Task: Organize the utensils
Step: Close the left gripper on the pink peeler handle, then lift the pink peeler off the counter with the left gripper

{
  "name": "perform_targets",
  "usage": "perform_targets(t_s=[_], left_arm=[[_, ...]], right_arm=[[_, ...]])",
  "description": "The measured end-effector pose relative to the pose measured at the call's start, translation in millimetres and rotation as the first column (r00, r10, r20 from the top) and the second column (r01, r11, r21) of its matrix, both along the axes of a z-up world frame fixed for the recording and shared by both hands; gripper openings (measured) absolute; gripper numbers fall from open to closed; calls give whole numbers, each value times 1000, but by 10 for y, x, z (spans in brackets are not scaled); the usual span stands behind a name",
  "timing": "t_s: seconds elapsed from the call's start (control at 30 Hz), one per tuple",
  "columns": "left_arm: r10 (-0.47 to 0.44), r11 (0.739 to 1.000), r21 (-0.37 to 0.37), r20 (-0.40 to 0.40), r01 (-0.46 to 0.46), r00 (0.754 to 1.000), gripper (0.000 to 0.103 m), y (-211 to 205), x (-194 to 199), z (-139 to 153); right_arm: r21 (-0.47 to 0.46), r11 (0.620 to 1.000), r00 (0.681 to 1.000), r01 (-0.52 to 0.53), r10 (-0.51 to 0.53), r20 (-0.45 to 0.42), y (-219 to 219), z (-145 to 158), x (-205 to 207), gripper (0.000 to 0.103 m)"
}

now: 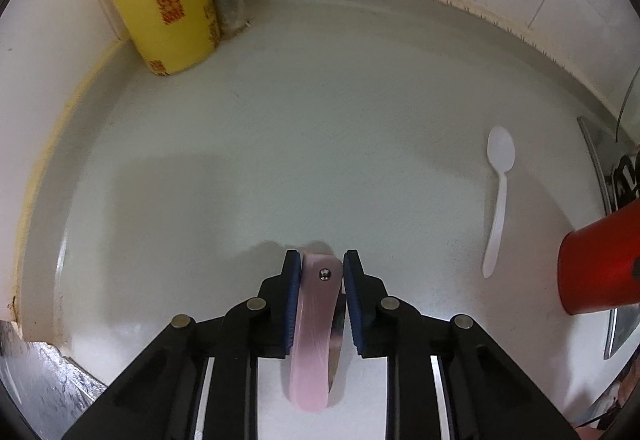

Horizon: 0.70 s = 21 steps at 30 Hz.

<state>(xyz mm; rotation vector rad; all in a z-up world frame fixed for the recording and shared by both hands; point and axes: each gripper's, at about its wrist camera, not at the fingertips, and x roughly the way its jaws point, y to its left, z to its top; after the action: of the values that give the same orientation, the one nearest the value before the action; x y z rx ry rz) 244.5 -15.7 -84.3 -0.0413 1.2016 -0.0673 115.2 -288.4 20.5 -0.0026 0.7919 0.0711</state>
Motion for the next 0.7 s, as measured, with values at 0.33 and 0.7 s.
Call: perform_targets(t_s=[0.33,0.7], left_arm=[[38,999,-13,113,-37,993,22,172,-362,686],[62,998,-31,179,-57,982,22,188,-605,1132]], right_arm=[[0,1000,1000,0,0,0,-7,0,-1,91],[0,1000,1000,0,0,0,0,-1,5,91]])
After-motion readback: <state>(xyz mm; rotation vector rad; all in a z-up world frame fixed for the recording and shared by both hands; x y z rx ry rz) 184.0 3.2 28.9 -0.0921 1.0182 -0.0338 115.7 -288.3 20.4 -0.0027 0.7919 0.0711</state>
